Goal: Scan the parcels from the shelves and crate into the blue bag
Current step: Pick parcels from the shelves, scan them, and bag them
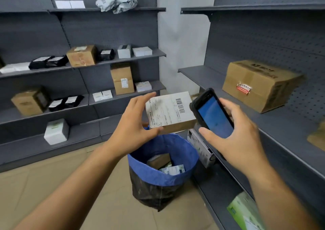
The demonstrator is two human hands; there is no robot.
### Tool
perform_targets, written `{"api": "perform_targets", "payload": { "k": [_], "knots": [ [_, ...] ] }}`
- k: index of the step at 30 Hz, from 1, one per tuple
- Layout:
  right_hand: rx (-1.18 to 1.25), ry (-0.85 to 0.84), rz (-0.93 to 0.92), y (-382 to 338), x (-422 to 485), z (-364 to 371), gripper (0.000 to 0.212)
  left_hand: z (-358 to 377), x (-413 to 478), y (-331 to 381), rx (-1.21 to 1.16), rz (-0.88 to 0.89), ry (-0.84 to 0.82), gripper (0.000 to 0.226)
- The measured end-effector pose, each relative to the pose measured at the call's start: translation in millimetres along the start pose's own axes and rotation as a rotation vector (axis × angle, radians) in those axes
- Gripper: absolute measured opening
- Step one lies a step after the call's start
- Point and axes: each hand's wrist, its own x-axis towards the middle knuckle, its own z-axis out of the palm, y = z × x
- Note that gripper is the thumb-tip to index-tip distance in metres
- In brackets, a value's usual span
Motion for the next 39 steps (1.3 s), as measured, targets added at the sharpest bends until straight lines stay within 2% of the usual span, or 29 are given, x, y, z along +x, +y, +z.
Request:
{"api": "perform_targets", "payload": {
  "k": [11,16,21,31,35,39],
  "knots": [
    [0.081,-0.168,0.014,91,130,106,0.082,79,77,-138,0.027,-0.246,-0.032,0.083],
    [0.093,-0.228,0.069,124,160,155,0.082,102,90,-212,0.067,-0.332,-0.109,0.084],
    [0.032,-0.293,0.154,148,183,200,0.081,123,96,-291,-0.005,-0.382,-0.209,0.084],
    [-0.107,-0.258,0.389,156,217,258,0.081,175,112,-407,-0.141,-0.49,-0.376,0.086],
    [-0.131,-0.218,0.475,158,223,263,0.085,197,135,-422,-0.323,-0.501,-0.464,0.093],
    [-0.193,-0.193,0.541,154,222,261,0.084,207,158,-426,-0.355,-0.433,-0.506,0.09]
  ]
}}
